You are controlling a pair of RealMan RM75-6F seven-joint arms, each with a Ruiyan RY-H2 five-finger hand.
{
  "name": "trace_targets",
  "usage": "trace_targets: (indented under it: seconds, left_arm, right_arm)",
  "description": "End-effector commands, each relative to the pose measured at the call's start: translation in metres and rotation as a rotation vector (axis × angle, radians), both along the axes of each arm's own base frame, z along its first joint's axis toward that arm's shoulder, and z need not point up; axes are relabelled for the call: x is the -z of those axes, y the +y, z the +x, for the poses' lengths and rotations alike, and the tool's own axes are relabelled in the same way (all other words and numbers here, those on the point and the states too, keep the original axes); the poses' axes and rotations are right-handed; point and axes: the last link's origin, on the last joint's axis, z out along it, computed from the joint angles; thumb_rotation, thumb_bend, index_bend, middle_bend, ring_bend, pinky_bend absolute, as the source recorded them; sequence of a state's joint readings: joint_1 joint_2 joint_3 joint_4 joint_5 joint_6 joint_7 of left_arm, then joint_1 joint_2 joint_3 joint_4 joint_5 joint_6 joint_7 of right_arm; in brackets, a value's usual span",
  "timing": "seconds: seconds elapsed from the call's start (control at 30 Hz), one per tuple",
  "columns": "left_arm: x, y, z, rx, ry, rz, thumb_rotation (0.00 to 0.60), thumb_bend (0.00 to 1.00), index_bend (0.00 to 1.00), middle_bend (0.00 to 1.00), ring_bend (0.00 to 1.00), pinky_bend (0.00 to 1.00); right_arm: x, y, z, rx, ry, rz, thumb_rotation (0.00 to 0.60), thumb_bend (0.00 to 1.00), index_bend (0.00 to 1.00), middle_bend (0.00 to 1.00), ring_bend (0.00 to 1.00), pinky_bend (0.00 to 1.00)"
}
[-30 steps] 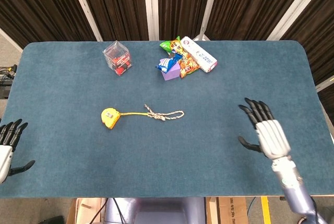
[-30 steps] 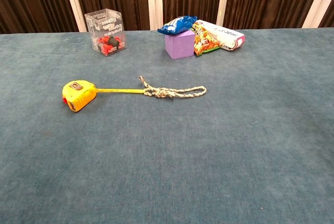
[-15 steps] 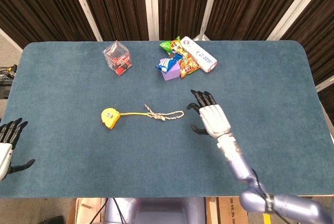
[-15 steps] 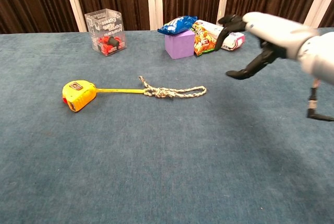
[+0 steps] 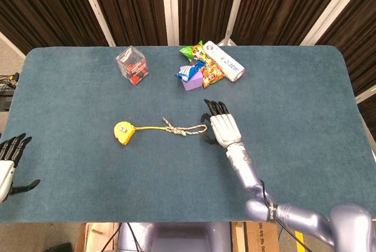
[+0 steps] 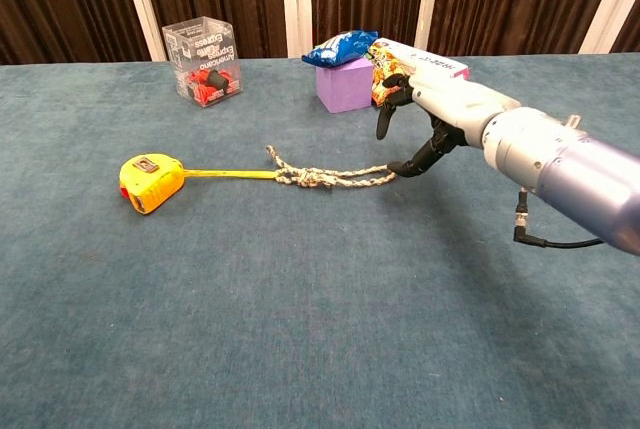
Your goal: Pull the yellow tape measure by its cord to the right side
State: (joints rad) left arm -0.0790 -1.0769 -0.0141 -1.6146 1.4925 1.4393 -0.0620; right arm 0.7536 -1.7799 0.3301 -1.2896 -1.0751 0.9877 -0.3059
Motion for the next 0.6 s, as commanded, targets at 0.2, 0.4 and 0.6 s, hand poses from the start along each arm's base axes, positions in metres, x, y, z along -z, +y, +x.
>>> trace_targets:
  seconds: [0.2,0.4,0.6]
  left_arm:
    - [0.001,0.001,0.000,-0.007,-0.003,-0.001,0.600,0.00,0.00,0.00,0.00,0.00]
    - [0.001,0.001,-0.001,-0.013,-0.007,-0.001,0.600,0.00,0.00,0.00,0.00,0.00]
    - [0.001,0.002,-0.001,-0.020,-0.013,-0.001,0.600,0.00,0.00,0.00,0.00,0.00]
  right_arm:
    - [0.015,0.001,-0.008,0.033,-0.017,0.031,0.600,0.36,0.47,0.05,0.00,0.00]
    - [0.023,0.001,-0.009,0.042,-0.028,0.041,0.600,0.36,0.48,0.06,0.00,0.00]
    - [0.031,-0.001,-0.005,0.040,-0.044,0.045,0.600,0.36,0.51,0.07,0.00,0.00]
